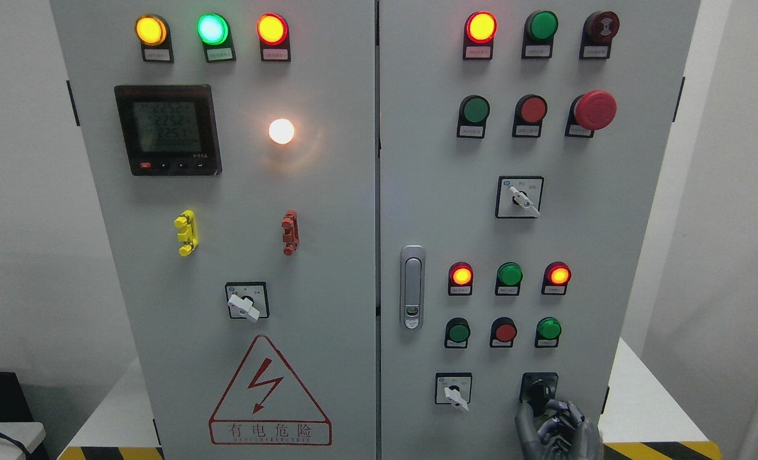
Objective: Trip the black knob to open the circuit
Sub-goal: 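Twist the black knob with the right hand to switch it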
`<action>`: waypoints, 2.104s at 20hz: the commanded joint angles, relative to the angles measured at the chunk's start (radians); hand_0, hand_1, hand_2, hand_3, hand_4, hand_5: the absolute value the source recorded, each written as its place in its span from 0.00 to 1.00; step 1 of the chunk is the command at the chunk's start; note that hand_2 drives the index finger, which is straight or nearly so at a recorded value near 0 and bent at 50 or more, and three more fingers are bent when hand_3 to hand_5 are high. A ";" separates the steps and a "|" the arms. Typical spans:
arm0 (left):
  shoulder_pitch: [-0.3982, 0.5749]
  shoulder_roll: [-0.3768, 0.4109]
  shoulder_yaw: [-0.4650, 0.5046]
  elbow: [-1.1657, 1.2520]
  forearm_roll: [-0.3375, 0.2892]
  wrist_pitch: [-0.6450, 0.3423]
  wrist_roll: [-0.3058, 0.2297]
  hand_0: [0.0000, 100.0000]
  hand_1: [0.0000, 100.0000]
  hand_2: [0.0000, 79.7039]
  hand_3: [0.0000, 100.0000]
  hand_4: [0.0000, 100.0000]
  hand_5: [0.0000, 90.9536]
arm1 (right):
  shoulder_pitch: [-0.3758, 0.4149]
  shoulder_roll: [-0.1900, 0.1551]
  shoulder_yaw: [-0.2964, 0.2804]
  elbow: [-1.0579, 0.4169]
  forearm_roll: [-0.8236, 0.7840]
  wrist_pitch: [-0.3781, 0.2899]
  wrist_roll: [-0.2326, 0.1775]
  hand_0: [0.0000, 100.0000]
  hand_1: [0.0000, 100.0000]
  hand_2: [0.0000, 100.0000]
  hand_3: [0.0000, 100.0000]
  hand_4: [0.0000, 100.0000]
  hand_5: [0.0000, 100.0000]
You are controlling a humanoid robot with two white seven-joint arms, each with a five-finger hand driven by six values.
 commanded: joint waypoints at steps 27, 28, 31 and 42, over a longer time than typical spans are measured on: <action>-0.008 0.000 0.000 0.000 -0.034 0.000 0.001 0.12 0.39 0.00 0.00 0.00 0.00 | -0.005 0.002 0.010 -0.008 -0.056 -0.002 0.000 0.41 0.72 0.61 0.93 0.94 0.96; -0.008 0.000 0.000 0.000 -0.032 0.000 0.001 0.12 0.39 0.00 0.00 0.00 0.00 | -0.005 0.000 0.013 -0.008 -0.061 -0.002 0.002 0.41 0.72 0.61 0.93 0.94 0.96; -0.008 0.000 0.000 0.000 -0.032 0.000 0.001 0.12 0.39 0.00 0.00 0.00 0.00 | -0.005 0.000 0.013 -0.008 -0.061 -0.002 0.002 0.41 0.72 0.61 0.94 0.94 0.96; -0.008 0.000 0.000 0.000 -0.032 0.000 0.001 0.12 0.39 0.00 0.00 0.00 0.00 | -0.007 0.000 0.013 -0.008 -0.062 -0.003 0.002 0.40 0.71 0.62 0.95 0.95 0.97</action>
